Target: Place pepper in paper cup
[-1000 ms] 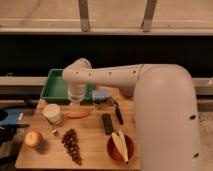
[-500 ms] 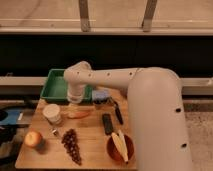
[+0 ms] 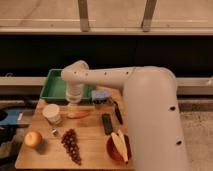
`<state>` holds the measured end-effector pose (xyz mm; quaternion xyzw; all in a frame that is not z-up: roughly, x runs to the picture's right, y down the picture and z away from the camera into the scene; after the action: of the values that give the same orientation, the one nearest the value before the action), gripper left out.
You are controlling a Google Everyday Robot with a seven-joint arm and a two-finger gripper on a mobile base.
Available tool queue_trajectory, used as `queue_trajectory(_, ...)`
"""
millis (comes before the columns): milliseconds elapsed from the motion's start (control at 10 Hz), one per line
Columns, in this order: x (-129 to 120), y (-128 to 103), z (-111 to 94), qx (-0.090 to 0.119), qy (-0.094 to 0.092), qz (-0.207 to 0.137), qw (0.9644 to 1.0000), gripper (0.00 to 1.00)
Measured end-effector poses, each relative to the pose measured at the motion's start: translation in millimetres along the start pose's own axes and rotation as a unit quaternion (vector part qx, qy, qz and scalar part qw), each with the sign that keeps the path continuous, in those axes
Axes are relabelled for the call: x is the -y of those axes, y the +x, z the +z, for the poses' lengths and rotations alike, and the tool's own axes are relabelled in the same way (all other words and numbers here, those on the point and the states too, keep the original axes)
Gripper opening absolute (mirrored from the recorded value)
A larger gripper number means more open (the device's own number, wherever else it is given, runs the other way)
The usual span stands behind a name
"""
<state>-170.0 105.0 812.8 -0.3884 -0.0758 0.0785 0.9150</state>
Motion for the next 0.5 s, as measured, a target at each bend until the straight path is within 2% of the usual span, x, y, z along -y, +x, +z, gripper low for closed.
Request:
queue_trajectory(200,1.3,-3.2,12.0,-0.022,-0.007,0.0,0.9997,0.66)
queue_trajectory(500,2.7,-7.4,29.0,-0.034,-0.02,0.0,0.9992,0.66)
